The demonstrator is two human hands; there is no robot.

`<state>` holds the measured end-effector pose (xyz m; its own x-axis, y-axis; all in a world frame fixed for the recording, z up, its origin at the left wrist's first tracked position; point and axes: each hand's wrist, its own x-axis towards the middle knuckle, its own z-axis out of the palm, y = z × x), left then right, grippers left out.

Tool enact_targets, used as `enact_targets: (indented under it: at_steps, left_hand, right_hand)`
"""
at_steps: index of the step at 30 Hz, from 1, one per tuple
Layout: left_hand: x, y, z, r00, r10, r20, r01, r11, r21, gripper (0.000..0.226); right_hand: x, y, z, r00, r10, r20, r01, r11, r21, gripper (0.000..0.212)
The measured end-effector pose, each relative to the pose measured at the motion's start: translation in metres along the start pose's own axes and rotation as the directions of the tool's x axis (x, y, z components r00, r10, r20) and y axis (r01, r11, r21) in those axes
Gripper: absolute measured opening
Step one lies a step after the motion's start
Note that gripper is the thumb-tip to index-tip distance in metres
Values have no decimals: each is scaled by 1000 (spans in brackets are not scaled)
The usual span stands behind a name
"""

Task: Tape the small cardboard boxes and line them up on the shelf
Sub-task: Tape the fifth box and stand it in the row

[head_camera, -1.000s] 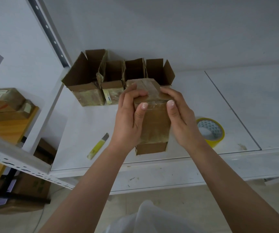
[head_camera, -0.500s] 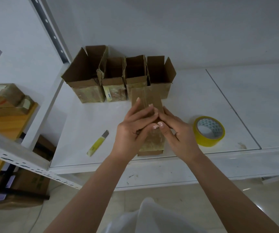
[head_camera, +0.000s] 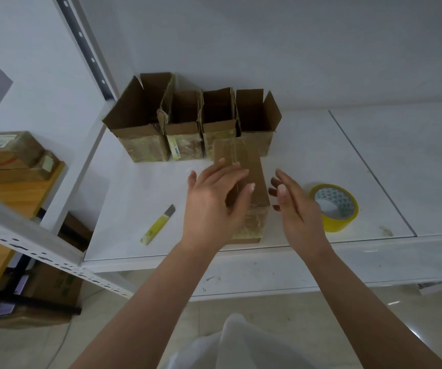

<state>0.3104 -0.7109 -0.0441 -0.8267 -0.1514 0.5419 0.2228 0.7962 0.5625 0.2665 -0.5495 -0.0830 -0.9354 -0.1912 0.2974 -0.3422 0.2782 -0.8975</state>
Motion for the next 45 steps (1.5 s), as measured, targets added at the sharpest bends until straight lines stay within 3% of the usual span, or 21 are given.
enact_targets:
  at_steps: [3, 5, 7, 13, 17, 19, 20, 22, 25, 28, 30, 33, 36, 40, 45]
  left_hand:
    - [11, 19, 10, 989, -81, 124, 51, 973, 227, 62]
    - [16, 21, 20, 943, -203, 263, 81, 908, 411, 86]
    - [18, 15, 26, 910, -280, 304, 99, 861, 498, 99]
    - [17, 6, 22, 929, -284, 237, 134, 855, 501, 90]
    - [8, -11, -1, 945, -303, 123, 257, 921, 293, 78]
    - [4, -18, -12, 919, -391, 55, 392, 919, -26, 75]
    - [4, -18, -15, 898, -438, 46, 437, 872, -220, 72]
    - [6, -13, -18, 888, -457, 50, 427, 781, -456, 67]
    - [6, -6, -19, 918, -394, 37, 346, 755, -557, 65]
    - [3, -10, -16, 912, -407, 45, 343, 701, -626, 66]
    - [-1, -13, -14, 907, -417, 56, 370, 725, -581, 63]
    - [-3, -23, -14, 897, -439, 53, 425, 823, -378, 56]
    - [0, -30, -15, 878, -465, 117, 479, 864, -158, 60]
    - [4, -25, -13, 851, -491, 186, 520, 836, -174, 56]
    - [15, -18, -14, 840, -470, 270, 503, 862, -64, 59]
  right_hand:
    - [6, 7, 3, 995, 96, 2, -95, 993, -68, 40]
    - [7, 12, 4, 990, 137, 34, -133, 985, -108, 35]
    - [6, 16, 5, 983, 173, 58, -163, 975, -149, 35]
    - [6, 22, 6, 950, 297, 96, -271, 937, -221, 33]
    - [7, 23, -1, 926, 368, 85, -352, 923, -158, 32]
    - [9, 22, -4, 909, 405, 95, -389, 909, -148, 31]
    - [10, 21, -4, 902, 420, 104, -405, 904, -138, 31]
    - [11, 18, -5, 878, 457, 144, -453, 890, -62, 28]
    - [9, 13, -6, 853, 473, 219, -512, 841, 175, 25]
    - [13, 9, -10, 860, 450, 242, -507, 804, 309, 47]
    - [18, 6, -14, 880, 421, 218, -469, 840, 273, 58]
    - [31, 5, -27, 918, 393, 58, -397, 897, 195, 46]
    - [39, -1, -39, 968, 253, 8, -252, 967, -30, 44]
    - [37, -15, -28, 994, 104, 20, -92, 942, -322, 44]
    - [36, -23, -12, 995, 85, 56, -58, 923, -380, 48]
